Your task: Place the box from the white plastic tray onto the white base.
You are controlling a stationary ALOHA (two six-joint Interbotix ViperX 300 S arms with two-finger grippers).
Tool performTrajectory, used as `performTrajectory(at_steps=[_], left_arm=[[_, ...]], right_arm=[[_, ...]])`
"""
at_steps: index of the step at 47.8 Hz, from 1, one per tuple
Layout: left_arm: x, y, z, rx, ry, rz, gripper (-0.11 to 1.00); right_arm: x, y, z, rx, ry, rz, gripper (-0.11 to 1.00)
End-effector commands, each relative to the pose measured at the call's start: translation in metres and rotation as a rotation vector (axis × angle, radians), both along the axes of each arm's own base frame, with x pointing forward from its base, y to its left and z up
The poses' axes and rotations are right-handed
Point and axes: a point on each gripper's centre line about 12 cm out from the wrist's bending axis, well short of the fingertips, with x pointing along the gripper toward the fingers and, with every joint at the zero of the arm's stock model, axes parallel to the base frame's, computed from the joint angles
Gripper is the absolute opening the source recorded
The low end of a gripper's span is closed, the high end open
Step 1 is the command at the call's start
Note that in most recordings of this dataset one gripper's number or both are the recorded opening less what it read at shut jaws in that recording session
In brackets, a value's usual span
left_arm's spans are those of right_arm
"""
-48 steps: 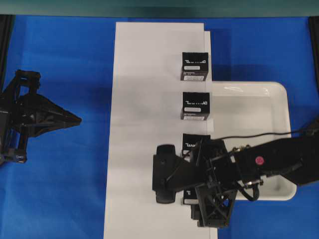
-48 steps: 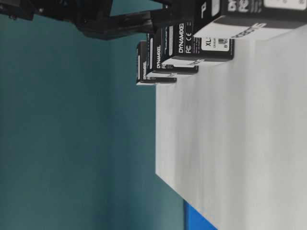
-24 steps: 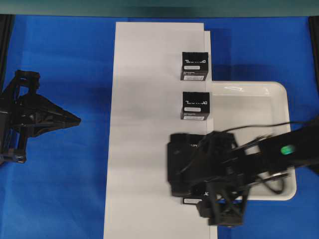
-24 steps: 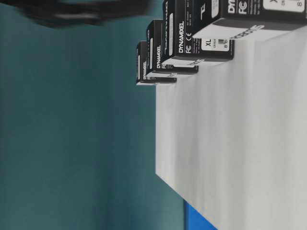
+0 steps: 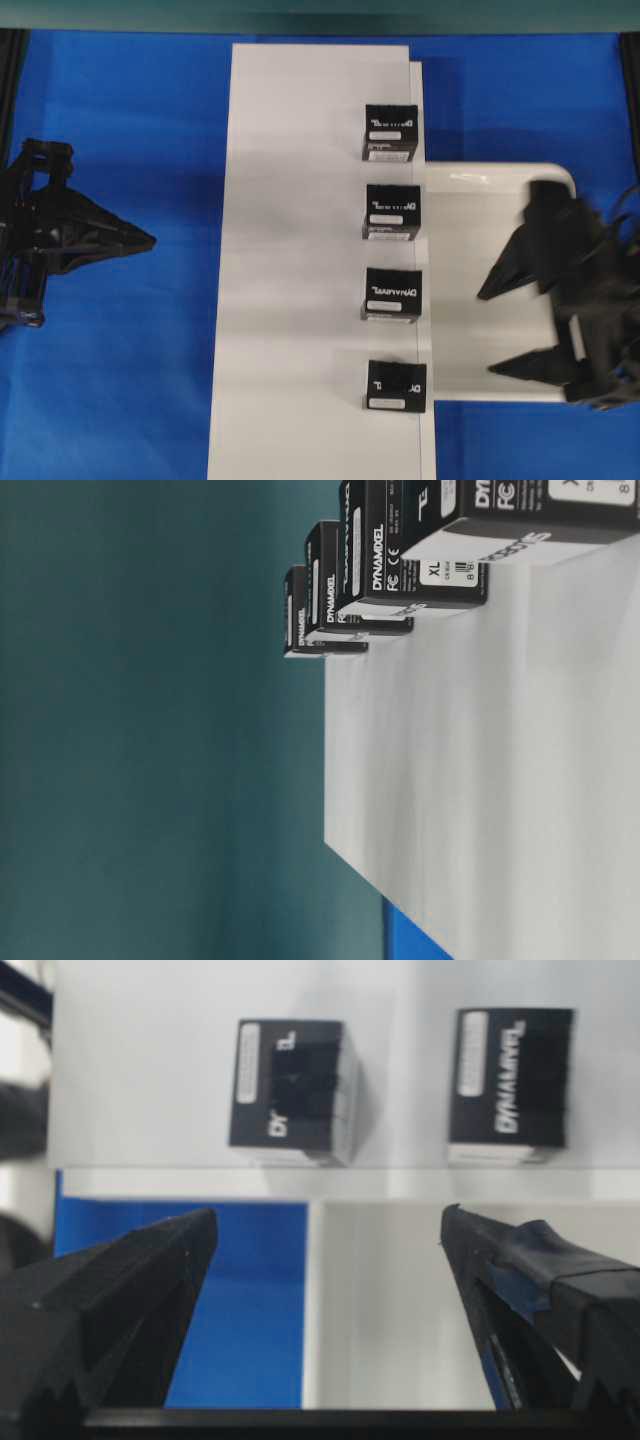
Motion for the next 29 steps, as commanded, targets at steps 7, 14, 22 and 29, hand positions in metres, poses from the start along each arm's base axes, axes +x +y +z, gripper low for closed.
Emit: performTrajectory(at_steps=[7,14,22,29], left_arm=[[0.0,0.001,0.006,0.002,-0.019,0.003,-0.05],[-0.001,0.0,0.003,0.001,-0.018,0.0,-0.05],[-0.001,-0.001,0.004,0.003,-0.028,-0.004,-0.05],[-0.001,-0.001,0.008,0.002,-0.061,-0.006,-0.05]], right_arm=[[-0.041,-0.019,-0.005,0.016,-0.106,-0.041,0.97],[-0.067,-0.028,-0.013,0.023,-0.153,-0.057,0.97],[-0.093,-0.04,-0.022,0.028,-0.216,-0.104,0.96],[-0.116,-0.045,-0.025,0.045,-0.316,-0.114,0.96]])
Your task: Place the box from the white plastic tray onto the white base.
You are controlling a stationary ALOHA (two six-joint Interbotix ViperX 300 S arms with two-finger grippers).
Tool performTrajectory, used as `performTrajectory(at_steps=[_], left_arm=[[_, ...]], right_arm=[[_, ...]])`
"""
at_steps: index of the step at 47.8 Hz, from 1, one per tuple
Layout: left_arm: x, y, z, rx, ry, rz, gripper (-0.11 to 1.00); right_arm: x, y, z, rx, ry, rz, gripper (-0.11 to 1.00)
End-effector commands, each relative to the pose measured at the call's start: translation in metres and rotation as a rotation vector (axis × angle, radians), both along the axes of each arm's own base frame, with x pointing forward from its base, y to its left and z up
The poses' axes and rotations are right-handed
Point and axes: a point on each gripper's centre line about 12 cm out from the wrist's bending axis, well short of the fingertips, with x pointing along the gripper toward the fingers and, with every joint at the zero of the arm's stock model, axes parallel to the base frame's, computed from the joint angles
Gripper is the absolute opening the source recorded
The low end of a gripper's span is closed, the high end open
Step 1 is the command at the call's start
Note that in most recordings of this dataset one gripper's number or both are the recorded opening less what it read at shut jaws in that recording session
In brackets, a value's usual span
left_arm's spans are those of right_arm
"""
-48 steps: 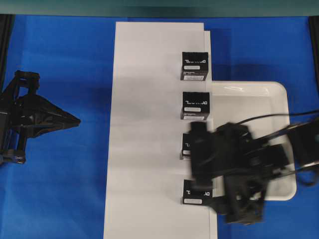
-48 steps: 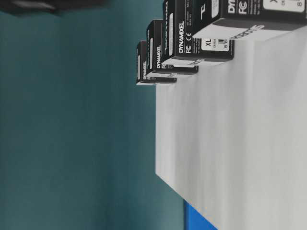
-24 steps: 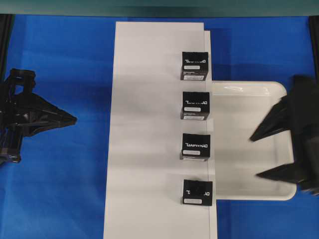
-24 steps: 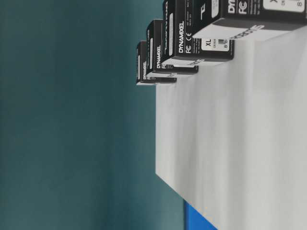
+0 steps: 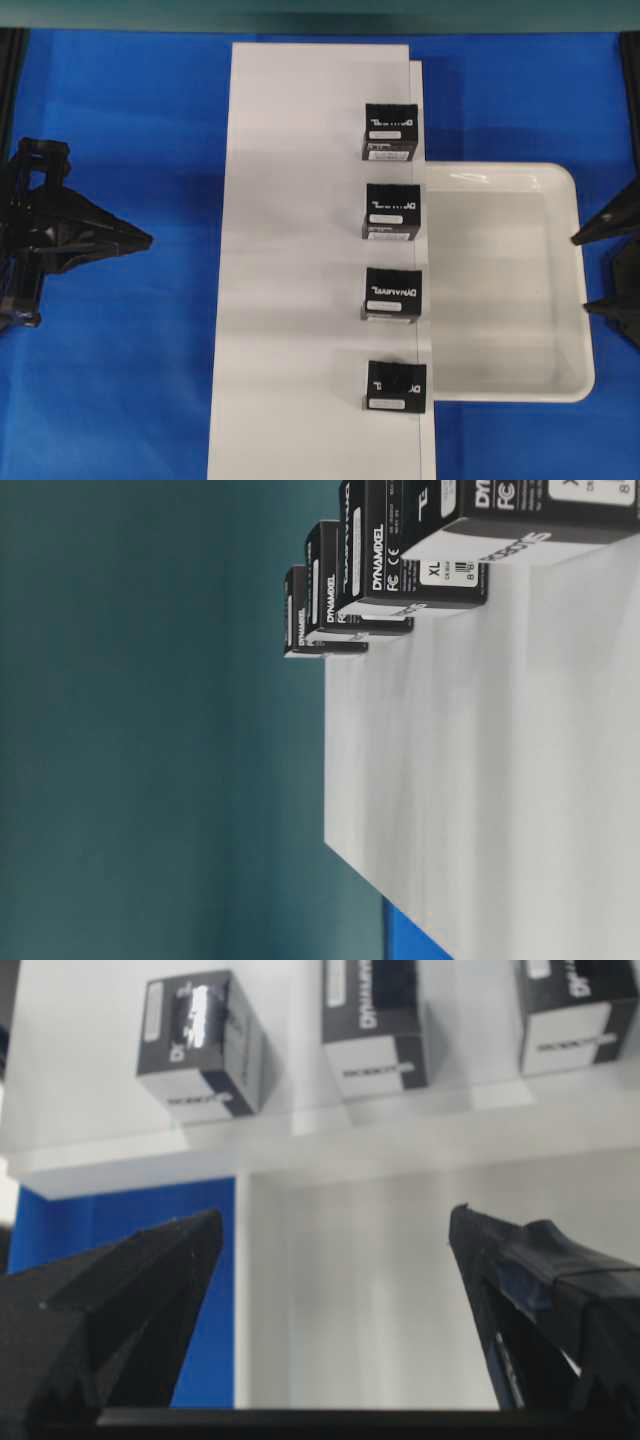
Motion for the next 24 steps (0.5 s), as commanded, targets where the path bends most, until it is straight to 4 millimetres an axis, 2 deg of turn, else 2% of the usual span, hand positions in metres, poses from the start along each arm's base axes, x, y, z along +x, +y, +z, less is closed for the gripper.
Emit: performTrajectory(at_steps=[1,12,24], left_arm=[[0.001,0.0,0.008,0.001,-0.038,-0.002,-0.05],[0.003,-0.001,0.009,-0.001,-0.051,-0.004,-0.05],[0.002,-0.001,0.016,0.012,-0.113,-0.008,-0.05]], right_arm=[[-0.012,-0.002,0.001,0.006,-0.075,-0.002,0.96],[-0.033,-0.008,-0.008,0.017,-0.189,-0.037,0.96],[-0.038,-0.018,-0.013,-0.003,-0.214,-0.11,0.96]])
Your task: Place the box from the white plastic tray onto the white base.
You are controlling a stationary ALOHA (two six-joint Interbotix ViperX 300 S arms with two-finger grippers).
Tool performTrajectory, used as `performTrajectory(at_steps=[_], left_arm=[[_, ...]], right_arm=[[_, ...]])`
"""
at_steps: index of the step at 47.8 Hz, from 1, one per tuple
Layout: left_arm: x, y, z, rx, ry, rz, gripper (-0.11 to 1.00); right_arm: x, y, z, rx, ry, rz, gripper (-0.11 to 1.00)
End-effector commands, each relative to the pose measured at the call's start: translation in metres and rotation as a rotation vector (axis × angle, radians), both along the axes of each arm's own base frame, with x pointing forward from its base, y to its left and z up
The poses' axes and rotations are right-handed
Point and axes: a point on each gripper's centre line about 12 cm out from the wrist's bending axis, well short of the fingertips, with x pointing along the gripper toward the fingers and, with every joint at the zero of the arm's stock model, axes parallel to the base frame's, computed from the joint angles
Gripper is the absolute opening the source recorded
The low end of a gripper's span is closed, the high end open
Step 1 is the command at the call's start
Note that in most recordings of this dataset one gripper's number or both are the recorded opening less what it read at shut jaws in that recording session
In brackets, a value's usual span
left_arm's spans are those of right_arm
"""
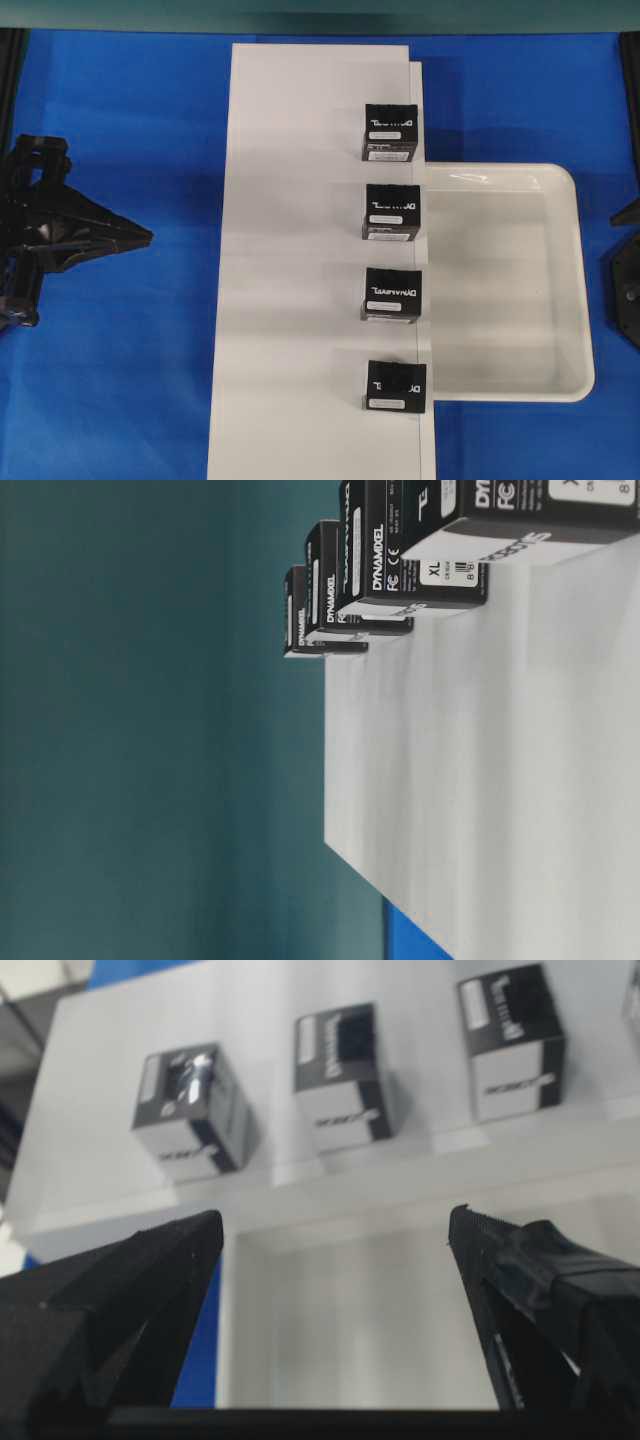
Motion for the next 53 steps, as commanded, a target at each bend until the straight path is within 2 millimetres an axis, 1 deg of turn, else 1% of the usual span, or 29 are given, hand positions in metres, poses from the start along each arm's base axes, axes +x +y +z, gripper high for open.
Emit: performTrajectory(at_steps=[1,5,9,13,24,35,46,53], left_arm=[[0.001,-0.001,0.007,0.003,-0.029,-0.004,-0.05],[0.001,-0.001,0.007,0.003,-0.034,-0.004,-0.05],[0.001,-0.001,0.007,0.004,-0.036,-0.006,-0.05],[0.001,-0.001,0.007,0.004,-0.036,-0.005,-0.05],[0.001,-0.001,0.007,0.006,-0.036,-0.006,-0.05],[-0.001,-0.001,0.009,0.004,-0.042,-0.006,-0.05],[-0.002,-0.001,0.009,0.004,-0.045,-0.006,-0.05],[-0.002,-0.001,0.009,0.001,-0.046,-0.005,-0.05]], right_arm=[[0.001,-0.004,-0.002,-0.01,-0.008,-0.032,0.96],[0.003,-0.007,-0.004,-0.028,-0.028,-0.055,0.96],[0.005,-0.008,-0.001,-0.062,-0.082,-0.053,0.96],[0.009,-0.009,0.005,-0.124,-0.157,-0.039,0.96],[0.012,-0.008,0.007,-0.252,-0.261,-0.009,0.96],[0.011,-0.006,0.003,-0.257,-0.271,0.011,0.96],[0.008,-0.005,0.003,-0.258,-0.28,0.016,0.96],[0.008,-0.005,-0.002,-0.256,-0.27,0.016,0.96]])
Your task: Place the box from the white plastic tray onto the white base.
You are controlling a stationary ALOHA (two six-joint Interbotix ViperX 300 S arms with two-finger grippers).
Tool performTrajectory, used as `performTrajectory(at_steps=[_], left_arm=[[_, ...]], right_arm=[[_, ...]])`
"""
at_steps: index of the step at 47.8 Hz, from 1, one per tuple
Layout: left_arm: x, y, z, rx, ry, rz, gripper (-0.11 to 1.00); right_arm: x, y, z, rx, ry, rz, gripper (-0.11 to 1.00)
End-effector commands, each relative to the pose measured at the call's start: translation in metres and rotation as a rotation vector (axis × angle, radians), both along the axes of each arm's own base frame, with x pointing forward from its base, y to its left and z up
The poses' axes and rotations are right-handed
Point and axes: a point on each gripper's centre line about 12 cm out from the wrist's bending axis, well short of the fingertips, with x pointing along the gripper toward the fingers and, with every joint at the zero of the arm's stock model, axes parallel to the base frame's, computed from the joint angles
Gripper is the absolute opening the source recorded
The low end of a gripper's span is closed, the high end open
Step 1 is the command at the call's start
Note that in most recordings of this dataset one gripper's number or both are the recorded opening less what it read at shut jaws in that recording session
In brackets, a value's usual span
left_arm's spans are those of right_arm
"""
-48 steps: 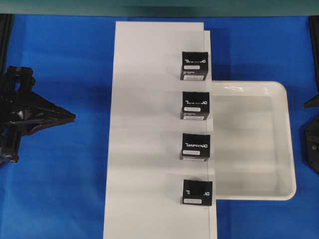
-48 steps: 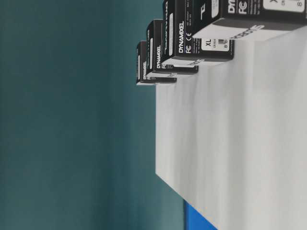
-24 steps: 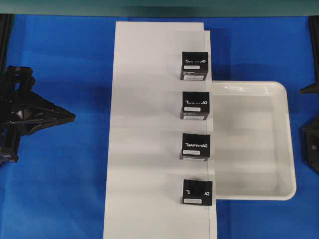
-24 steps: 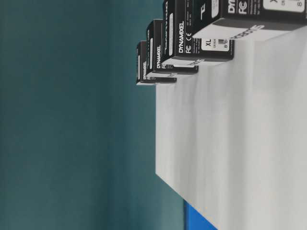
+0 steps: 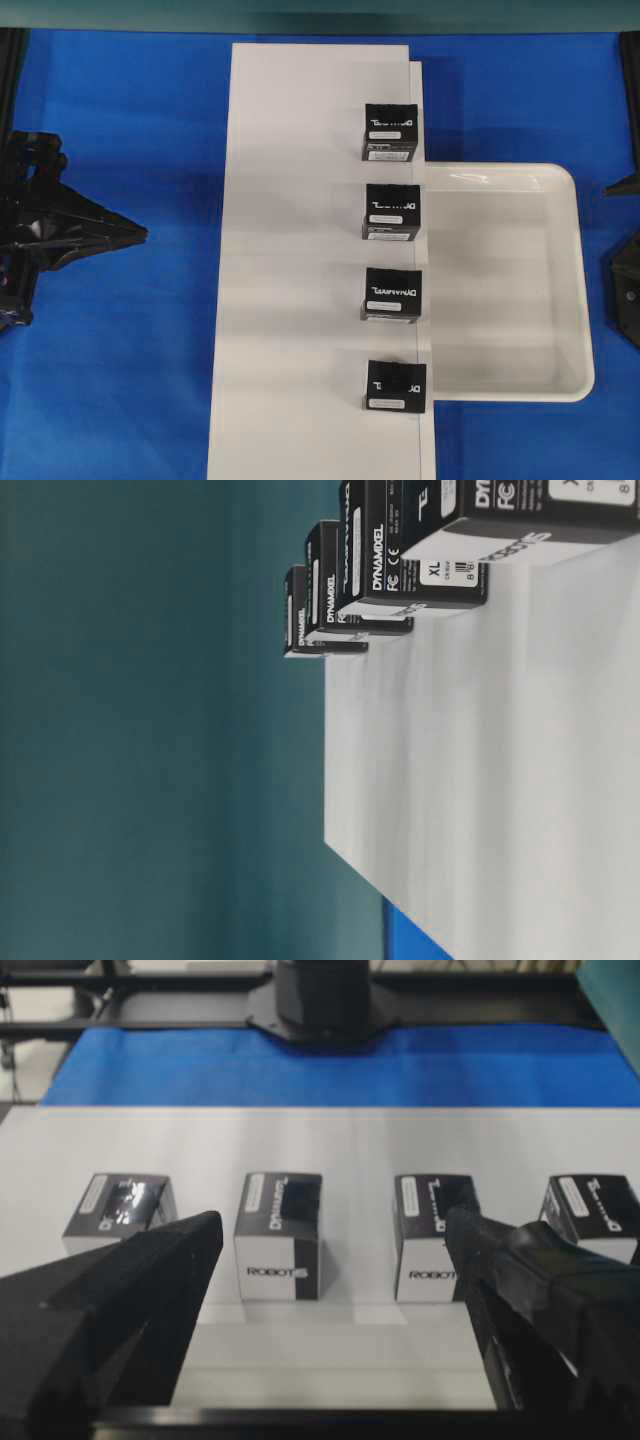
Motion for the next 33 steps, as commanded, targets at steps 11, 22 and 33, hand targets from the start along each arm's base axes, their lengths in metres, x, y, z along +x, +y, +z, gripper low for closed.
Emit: performTrajectory(at_steps=[11,22,33], left_arm=[[0.0012,-0.0015,0.0032,-0.002,-0.012,-0.006,-0.05],[0.0014,-0.0025,0.0024,0.009,-0.011,-0.012,-0.05],[0.0006,-0.0046,0.0021,0.048,-0.012,-0.023,-0.05]], right_arm=[[0.0005,0.0,-0.0045,0.003,0.008,0.0,0.96],[0.0007,0.0002,-0.0054,0.003,0.008,0.001,0.96],[0.0008,0.0002,-0.007,0.003,0.014,0.001,0.96]])
